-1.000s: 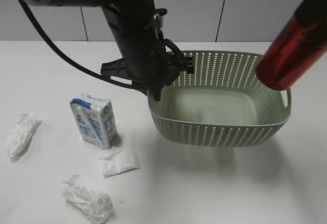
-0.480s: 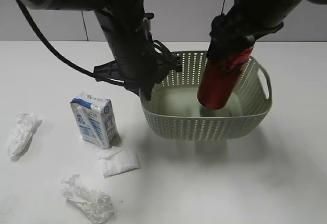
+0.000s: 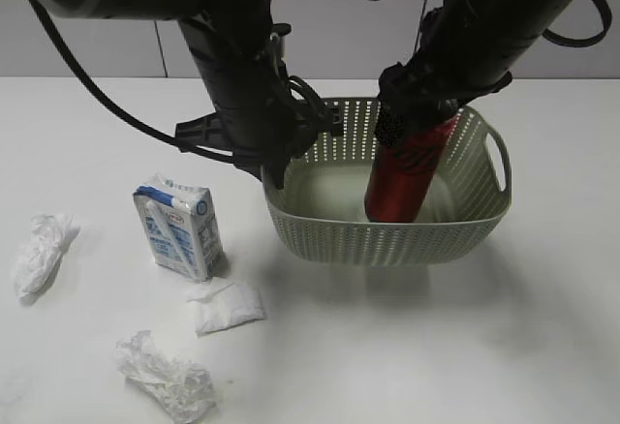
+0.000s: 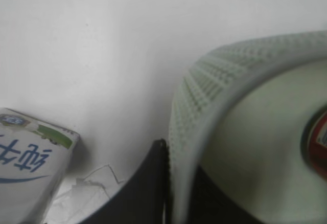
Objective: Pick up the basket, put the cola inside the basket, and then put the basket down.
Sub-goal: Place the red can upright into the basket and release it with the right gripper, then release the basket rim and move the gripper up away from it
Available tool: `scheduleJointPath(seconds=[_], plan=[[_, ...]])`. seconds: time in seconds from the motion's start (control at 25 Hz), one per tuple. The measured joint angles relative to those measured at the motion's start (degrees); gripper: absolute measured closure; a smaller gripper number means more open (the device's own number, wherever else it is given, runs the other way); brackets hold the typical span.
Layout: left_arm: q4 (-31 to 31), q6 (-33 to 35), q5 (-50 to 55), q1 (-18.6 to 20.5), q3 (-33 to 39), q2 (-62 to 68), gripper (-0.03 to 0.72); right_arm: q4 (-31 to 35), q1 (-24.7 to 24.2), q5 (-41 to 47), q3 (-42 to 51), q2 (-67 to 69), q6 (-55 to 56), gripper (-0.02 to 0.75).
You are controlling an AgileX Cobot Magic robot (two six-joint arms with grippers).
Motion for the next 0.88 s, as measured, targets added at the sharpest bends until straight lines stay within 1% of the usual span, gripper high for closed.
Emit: scheduleJointPath(seconds=[0.08,0.12,0.32,0.48,0.56,0.68,0.8,0.88], plan=[[0.6,0.0,0.0,0.0,0.0,0.0,0.685,0.7,0.0,0.4,-0.2,0.0,0.0,0.112],[1.2,0.0,0.0,0.0,0.0,0.0,0.685,1.0,0.0,1.0,-0.7,0.0,0.0,0.091],[2.0,0.0,-0.1,0.0,0.0,0.1,0.685,1.5,0.0,2.6,-4.5,-0.4,0.0,0.082],[1.9,0.0,-0.3,0.0,0.0,0.4,0.685,-0.9,-0.7,4.6,-8.0,-2.1,0.3,0.083],[1.9,0.0,-1.0,0.2,0.0,0.4,0.685,-1.2,-2.8,7.2,-8.9,-3.0,0.5,0.090],[1.6,0.0,-2.1,1.1,0.0,0.4,0.685,-1.3,-9.3,10.7,-8.9,-4.1,0.6,0.101],[1.4,0.0,-2.4,2.7,0.0,0.4,0.685,-1.7,-15.7,12.8,-8.9,-6.1,0.7,0.115],[0.9,0.0,-3.1,4.1,0.0,0.4,0.685,-1.7,-18.4,13.5,-8.9,-8.4,0.7,0.125]])
